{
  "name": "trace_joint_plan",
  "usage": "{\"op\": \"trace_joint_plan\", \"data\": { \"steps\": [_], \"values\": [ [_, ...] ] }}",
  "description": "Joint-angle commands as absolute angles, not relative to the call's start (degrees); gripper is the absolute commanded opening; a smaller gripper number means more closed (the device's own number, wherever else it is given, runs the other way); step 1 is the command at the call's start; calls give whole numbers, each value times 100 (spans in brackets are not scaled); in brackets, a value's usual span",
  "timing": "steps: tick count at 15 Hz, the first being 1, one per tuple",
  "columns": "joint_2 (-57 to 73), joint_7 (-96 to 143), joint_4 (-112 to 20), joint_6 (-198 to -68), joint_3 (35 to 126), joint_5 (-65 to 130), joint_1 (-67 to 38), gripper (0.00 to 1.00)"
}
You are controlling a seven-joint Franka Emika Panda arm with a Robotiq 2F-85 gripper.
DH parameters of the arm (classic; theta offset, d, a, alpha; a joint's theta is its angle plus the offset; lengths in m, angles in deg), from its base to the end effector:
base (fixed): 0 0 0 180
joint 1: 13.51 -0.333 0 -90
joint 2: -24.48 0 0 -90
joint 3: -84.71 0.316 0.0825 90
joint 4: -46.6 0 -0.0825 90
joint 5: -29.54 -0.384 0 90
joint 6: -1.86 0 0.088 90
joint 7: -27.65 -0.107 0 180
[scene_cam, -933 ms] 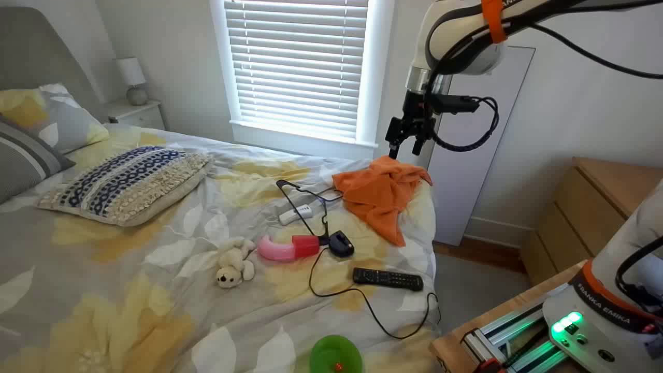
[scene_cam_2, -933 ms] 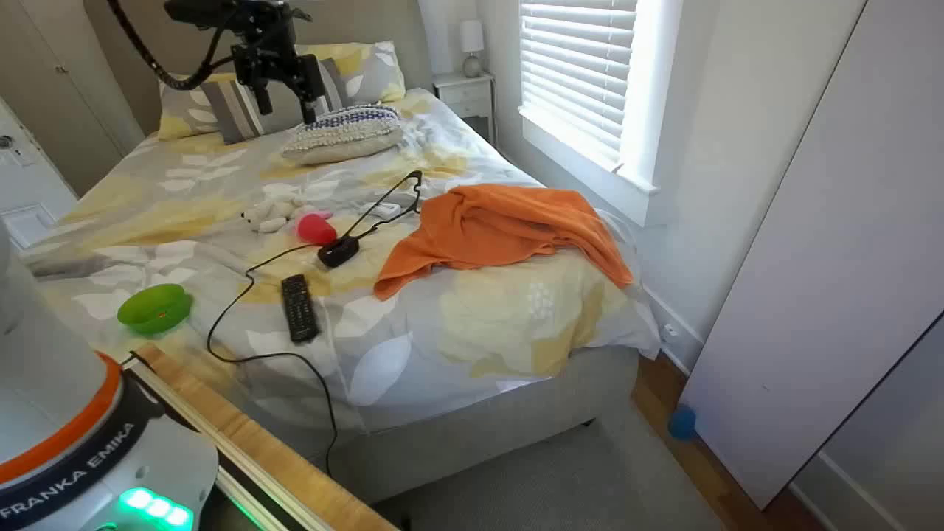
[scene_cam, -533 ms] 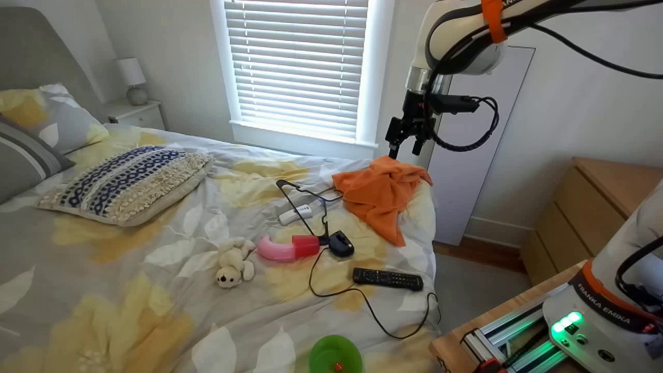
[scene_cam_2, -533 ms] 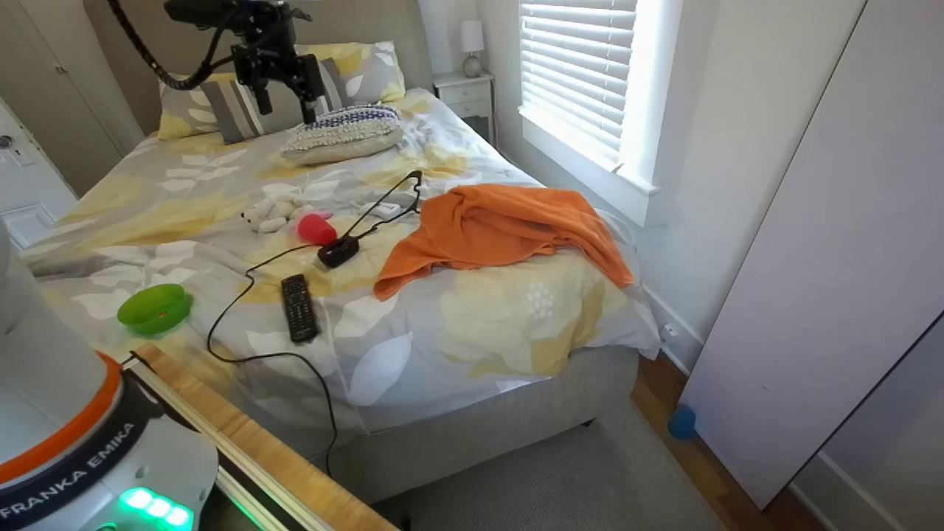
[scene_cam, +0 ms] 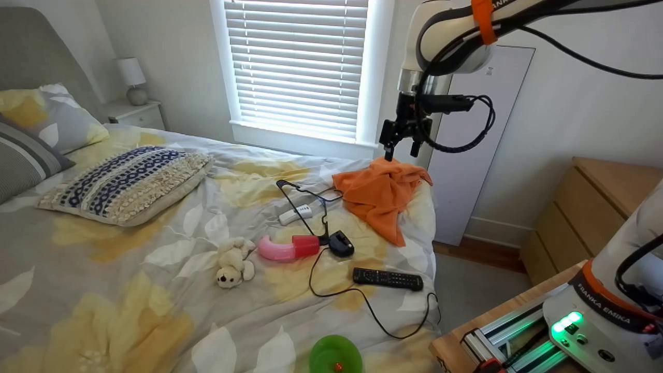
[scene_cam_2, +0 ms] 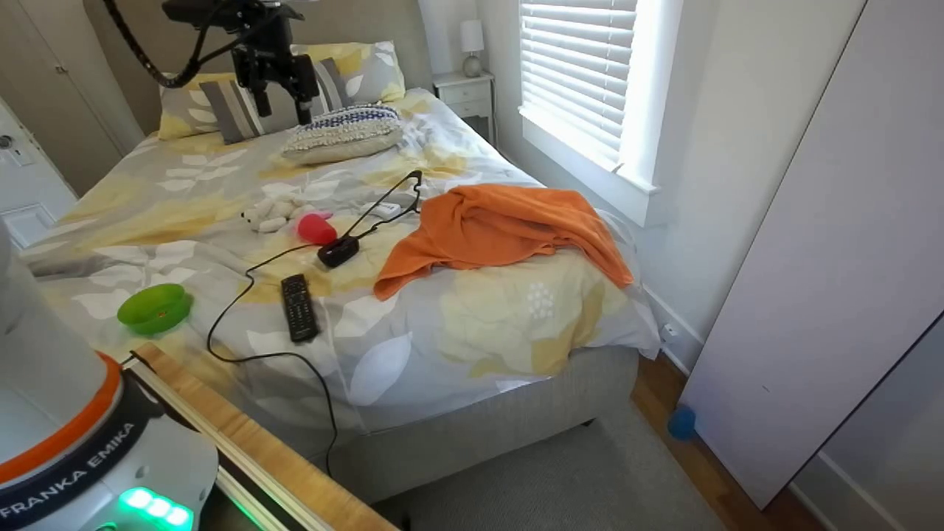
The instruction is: Place the alarm clock upright
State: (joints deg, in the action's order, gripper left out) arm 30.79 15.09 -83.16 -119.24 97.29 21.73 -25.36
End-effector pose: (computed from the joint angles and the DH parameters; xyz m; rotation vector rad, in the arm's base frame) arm 0.4496 0.2122 0.4017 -3.0600 -0.2028 0.1064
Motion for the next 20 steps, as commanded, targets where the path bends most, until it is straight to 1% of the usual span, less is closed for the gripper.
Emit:
{"op": "trace_joint_plan", "data": {
  "steps": [1,5,8,10,11,14,20],
  "values": [
    [2174,448,-7375,-11296,9991,2539,-2654,100],
    [1238,-676,-6735,-11781,10128,3128,-3064,100],
    [529,-1509,-6400,-12414,9926,3854,-3484,100],
    [140,-1580,-6107,-12434,9816,3907,-3612,100],
    [591,-1365,-6516,-12432,9852,3686,-3551,100],
    [193,-1392,-6215,-12461,9745,3721,-3646,100],
    [169,-1392,-6121,-12460,9730,3722,-3650,100]
  ]
}}
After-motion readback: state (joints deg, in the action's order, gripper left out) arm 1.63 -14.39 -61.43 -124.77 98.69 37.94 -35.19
